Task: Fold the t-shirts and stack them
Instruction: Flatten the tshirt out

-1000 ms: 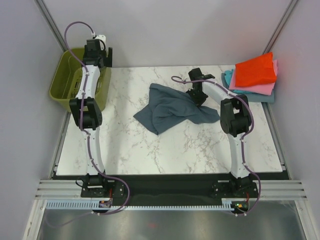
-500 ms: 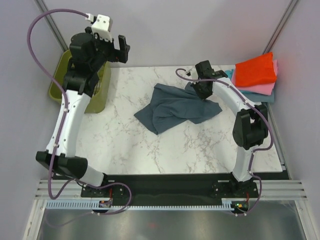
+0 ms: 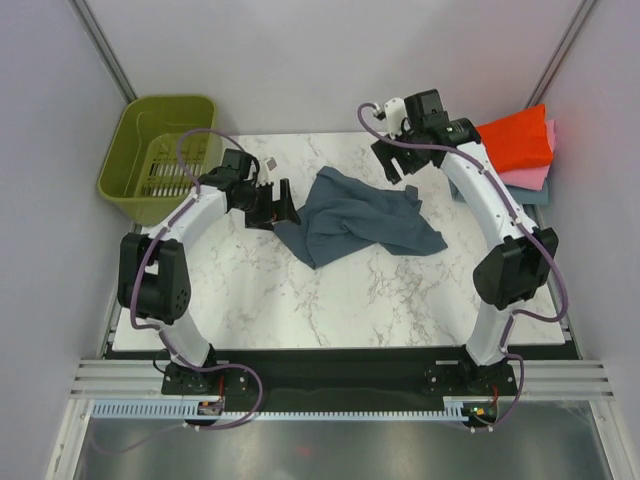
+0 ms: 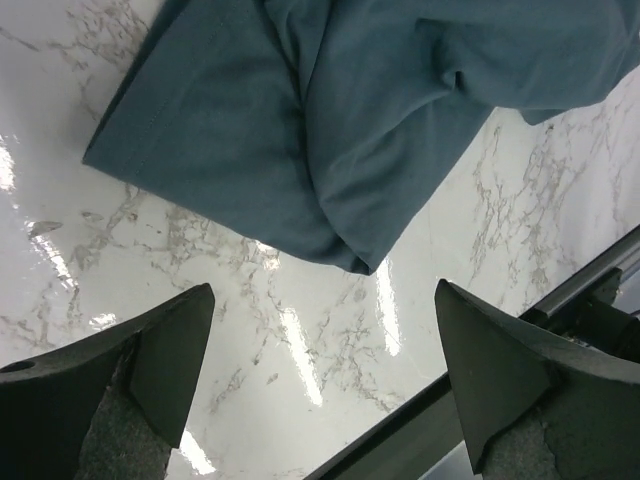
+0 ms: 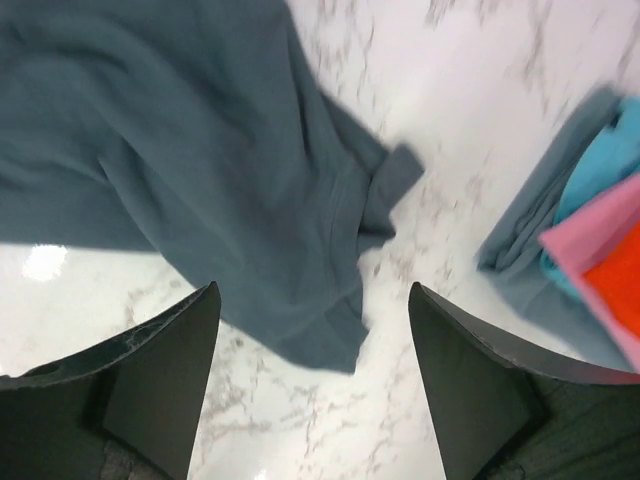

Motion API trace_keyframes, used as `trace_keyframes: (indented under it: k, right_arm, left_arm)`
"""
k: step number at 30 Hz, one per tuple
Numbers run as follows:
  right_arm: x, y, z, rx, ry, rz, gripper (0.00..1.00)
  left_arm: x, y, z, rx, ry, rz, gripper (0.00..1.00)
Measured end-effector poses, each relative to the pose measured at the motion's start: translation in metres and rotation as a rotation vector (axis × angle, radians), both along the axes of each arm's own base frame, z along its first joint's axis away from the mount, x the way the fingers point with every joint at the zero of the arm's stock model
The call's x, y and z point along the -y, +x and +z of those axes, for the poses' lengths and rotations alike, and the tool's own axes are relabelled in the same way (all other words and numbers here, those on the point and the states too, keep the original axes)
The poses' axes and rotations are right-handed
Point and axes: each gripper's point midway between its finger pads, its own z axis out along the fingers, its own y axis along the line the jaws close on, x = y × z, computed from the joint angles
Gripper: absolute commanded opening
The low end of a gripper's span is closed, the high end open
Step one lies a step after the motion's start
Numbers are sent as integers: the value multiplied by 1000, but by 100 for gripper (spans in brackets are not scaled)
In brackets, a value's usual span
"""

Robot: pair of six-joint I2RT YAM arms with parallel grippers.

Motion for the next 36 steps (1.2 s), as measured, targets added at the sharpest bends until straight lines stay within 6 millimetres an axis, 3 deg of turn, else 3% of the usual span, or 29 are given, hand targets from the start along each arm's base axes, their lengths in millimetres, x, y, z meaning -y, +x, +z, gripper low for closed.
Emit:
trace_keyframes:
  k: [3, 5, 7, 13, 15, 17, 22, 26, 30, 33, 36]
  right_arm:
    - [-20, 24, 24, 71, 62, 35, 82]
    - [-33, 39, 19, 74, 91, 59, 82]
    - [-47, 53, -5, 31, 108, 81, 81]
    - [-71, 70, -119, -177, 93, 109, 81]
    - [-74, 71, -149, -230, 85, 108, 81]
    - [-77, 73, -165, -253, 83, 111, 80]
    - [-83, 81, -167, -235, 93, 115, 77]
    - [-85, 86, -161, -212, 106, 115, 61]
    - [-85, 86, -165, -218, 106, 111, 56]
    - [-85, 85, -170, -226, 105, 108, 50]
    - [-85, 85, -177, -237, 100, 106, 40]
  left_arm:
    - [2, 1, -8, -51, -25, -6, 98]
    - [4, 11, -8, -52, -39, -5, 98]
    - [3, 22, -9, -50, -47, -1, 98]
    - [-1, 42, -26, -72, -39, 18, 91]
    - [-4, 44, -35, -89, -33, 24, 88]
    - [-8, 44, -44, -107, -22, 30, 88]
    - [-13, 45, -59, -133, 2, 40, 87]
    - [-15, 45, -69, -152, 16, 43, 86]
    - [-17, 48, -83, -172, 38, 45, 84]
    - [-18, 49, -88, -183, 44, 46, 76]
    - [-19, 50, -89, -181, 49, 46, 59]
